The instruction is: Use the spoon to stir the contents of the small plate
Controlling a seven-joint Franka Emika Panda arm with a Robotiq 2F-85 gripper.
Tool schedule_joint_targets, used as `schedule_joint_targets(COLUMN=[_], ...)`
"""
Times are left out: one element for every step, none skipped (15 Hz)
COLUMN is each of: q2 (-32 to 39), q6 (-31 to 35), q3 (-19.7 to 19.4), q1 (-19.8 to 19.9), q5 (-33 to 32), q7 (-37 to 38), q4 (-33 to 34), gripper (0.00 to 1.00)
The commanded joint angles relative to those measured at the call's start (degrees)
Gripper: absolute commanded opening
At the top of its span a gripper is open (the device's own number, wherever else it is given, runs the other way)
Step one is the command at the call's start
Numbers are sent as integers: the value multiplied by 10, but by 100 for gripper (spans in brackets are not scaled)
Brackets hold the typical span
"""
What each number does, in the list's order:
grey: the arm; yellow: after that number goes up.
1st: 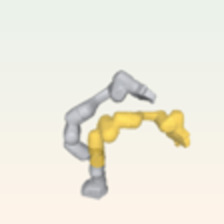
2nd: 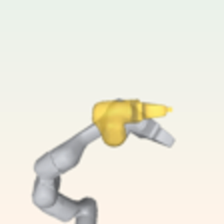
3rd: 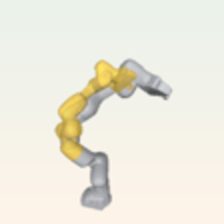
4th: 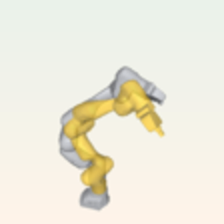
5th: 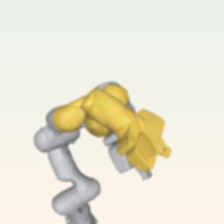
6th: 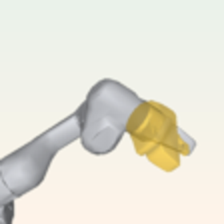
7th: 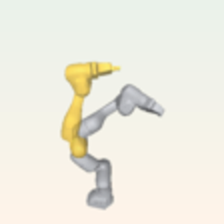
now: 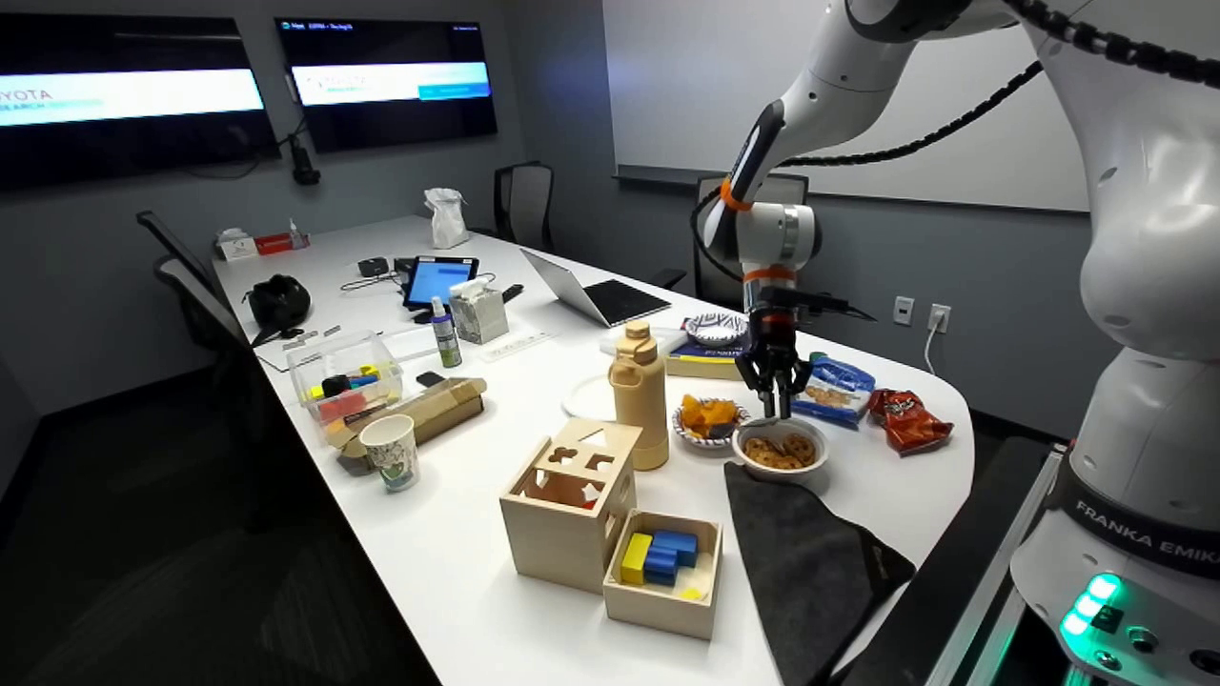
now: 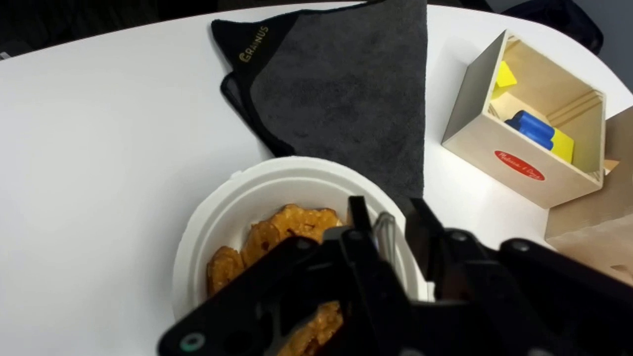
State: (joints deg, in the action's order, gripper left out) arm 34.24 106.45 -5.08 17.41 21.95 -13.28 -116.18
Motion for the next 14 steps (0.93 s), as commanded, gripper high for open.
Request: schedule_joint_targets(q2=[-2, -1, -1, 0, 0, 1, 0, -1, -2, -6, -11, -16, -20, -23], q6=[10, 10, 9, 8, 8, 7, 6, 4, 2, 3, 4, 6, 8, 7], q3=[-2, -2, -2, -2, -2, -2, -2, -1, -1, -1, -1, -2, -3, -4], q1=[-1, -1, 0, 0, 0, 0, 0, 0, 1, 1, 2, 1, 2, 2], q5=[13, 13, 13, 14, 13, 13, 13, 14, 15, 15, 17, 17, 18, 18], q7=[15, 17, 19, 20, 21, 22, 23, 24, 22, 20, 20, 19, 19, 19], q4=[-12, -12, -12, -11, -11, -10, -9, -8, -8, -10, -13, -16, -18, -19], gripper=[59, 66, 74, 81, 90, 96, 99, 100, 100, 100, 100, 100, 100, 100])
